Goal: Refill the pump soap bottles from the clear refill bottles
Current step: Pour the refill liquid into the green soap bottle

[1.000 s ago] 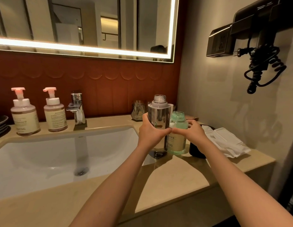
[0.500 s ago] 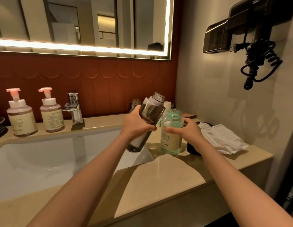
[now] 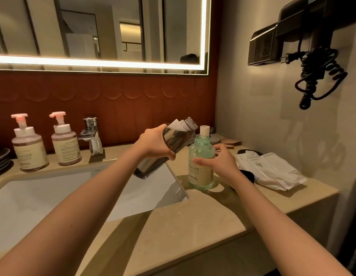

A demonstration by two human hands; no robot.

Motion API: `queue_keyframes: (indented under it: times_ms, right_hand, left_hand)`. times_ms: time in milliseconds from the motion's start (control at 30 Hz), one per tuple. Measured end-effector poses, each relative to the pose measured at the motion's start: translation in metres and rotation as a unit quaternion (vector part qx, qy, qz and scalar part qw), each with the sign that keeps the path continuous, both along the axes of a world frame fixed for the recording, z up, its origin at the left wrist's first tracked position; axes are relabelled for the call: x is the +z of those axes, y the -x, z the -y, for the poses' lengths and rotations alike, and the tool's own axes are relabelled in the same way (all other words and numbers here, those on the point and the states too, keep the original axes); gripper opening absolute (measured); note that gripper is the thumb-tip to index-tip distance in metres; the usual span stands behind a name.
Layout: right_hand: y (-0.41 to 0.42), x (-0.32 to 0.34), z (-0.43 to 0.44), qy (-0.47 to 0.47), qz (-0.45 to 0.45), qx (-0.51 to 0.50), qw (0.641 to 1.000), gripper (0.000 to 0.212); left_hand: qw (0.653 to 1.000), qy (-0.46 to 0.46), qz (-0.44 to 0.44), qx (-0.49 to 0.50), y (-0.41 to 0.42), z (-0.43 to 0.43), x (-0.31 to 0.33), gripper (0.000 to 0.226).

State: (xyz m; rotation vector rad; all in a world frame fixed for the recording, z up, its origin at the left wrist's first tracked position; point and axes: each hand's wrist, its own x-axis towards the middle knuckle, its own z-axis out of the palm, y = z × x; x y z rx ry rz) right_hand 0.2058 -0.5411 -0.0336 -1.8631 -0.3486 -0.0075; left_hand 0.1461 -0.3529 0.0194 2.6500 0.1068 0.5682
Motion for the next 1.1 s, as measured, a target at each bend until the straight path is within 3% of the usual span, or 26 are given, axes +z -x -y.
queue_keyframes:
  times_ms: [333,500,667,767,900,1100]
  right_hand:
    - [-0.001,0.001,-0.003,0.003,-0.006,0.010,1.000,0.065]
    - [0.000,0.004,-0.001,0.019,-0.008,0.019,1.000,0.064]
    - [0.001,0.007,-0.002,0.024,-0.012,0.017,1.000,0.066]
    - [0.001,0.007,-0.002,0.027,-0.013,0.018,0.999,0.068]
    - [0.001,0.007,-0.003,0.034,-0.011,0.014,0.999,0.066]
    - [0.002,0.008,-0.003,0.037,-0.007,0.014,0.999,0.066]
  left_hand:
    - [0.997,-0.064,-0.052,0.002,-0.004,0.000,0.009,0.080]
    - [0.994,-0.087,-0.068,-0.007,-0.004,-0.003,0.019,0.060]
    - [0.991,-0.102,-0.088,-0.017,-0.004,-0.001,0.028,0.056]
    - [0.989,-0.112,-0.098,-0.016,-0.003,0.000,0.031,0.059]
    - [0.986,-0.129,-0.109,-0.008,-0.002,0.000,0.035,0.079]
    - [0.982,-0.141,-0.122,-0.009,-0.005,-0.004,0.032,0.071]
